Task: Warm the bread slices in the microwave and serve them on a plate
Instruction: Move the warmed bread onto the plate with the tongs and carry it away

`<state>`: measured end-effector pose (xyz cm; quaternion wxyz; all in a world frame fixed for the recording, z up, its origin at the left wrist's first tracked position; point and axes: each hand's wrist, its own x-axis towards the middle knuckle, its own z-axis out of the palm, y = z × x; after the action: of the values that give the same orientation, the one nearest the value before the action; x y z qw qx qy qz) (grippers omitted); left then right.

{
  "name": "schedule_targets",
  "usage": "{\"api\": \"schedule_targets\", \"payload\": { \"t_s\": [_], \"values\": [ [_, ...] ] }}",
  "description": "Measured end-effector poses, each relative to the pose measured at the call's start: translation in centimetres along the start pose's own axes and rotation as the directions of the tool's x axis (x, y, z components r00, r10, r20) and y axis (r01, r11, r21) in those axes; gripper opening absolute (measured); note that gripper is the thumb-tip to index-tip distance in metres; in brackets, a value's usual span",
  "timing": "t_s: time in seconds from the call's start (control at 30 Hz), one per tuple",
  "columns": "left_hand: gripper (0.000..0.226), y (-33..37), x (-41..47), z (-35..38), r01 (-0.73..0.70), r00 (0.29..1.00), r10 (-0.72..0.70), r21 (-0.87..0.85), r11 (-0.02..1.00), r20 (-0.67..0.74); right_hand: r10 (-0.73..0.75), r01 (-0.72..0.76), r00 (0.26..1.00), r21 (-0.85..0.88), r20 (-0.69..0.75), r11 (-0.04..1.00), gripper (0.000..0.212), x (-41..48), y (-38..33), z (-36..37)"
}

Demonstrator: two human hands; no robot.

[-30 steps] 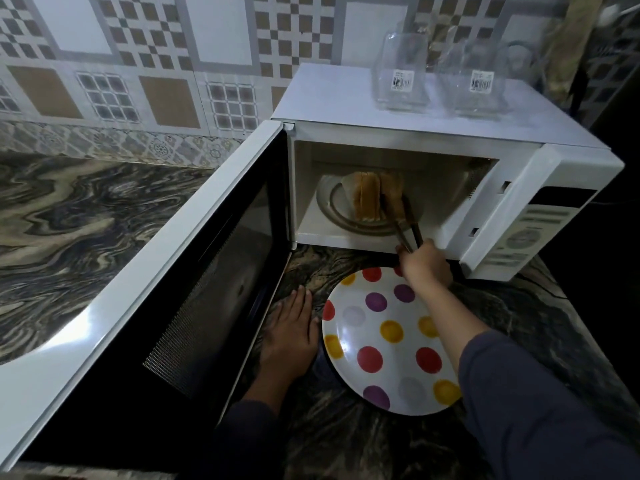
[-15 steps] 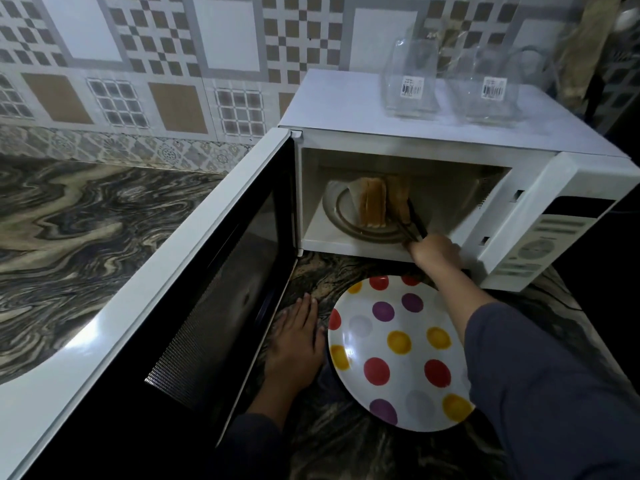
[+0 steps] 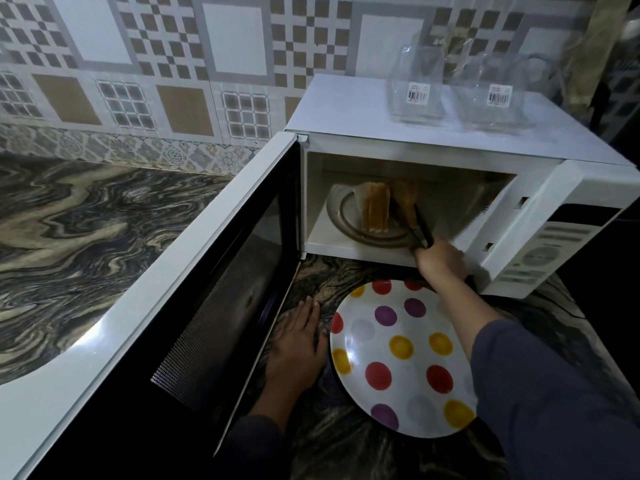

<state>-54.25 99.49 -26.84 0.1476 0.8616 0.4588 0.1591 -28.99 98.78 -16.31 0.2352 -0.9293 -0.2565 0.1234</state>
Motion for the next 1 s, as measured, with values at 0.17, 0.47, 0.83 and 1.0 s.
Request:
{"api": "schedule_targets", "payload": {
  "t_s": [0.17,0.47,0.83,1.0],
  "values": [
    [0.080,0.0,0.1,0.1,0.019,1.000,-0.019,-0.009,1.000,0.001,0.012,-0.011,1.000,0.103,-0.014,0.995,0.034,-1.2,1.3,-0.3],
    [0.080,0.0,0.1,0.0,-0.009,1.000,0.009,0.010,1.000,0.014,0.024,-0.012,0.997,0.172,-0.069,0.985,0.038,-5.1,4.9,-0.8],
    [0.077,0.2,0.1,0.2,-0.030,0.999,0.024,0.131,0.991,0.047,0.053,-0.029,0.991,0.184,-0.124,0.982,0.025,-14.6,12.5,-0.6],
    [0.069,0.3,-0.1,0.3,-0.020,0.998,0.013,0.117,0.993,0.066,0.055,-0.037,0.986,0.119,-0.155,0.992,0.029,-17.5,15.1,0.0]
  ]
}}
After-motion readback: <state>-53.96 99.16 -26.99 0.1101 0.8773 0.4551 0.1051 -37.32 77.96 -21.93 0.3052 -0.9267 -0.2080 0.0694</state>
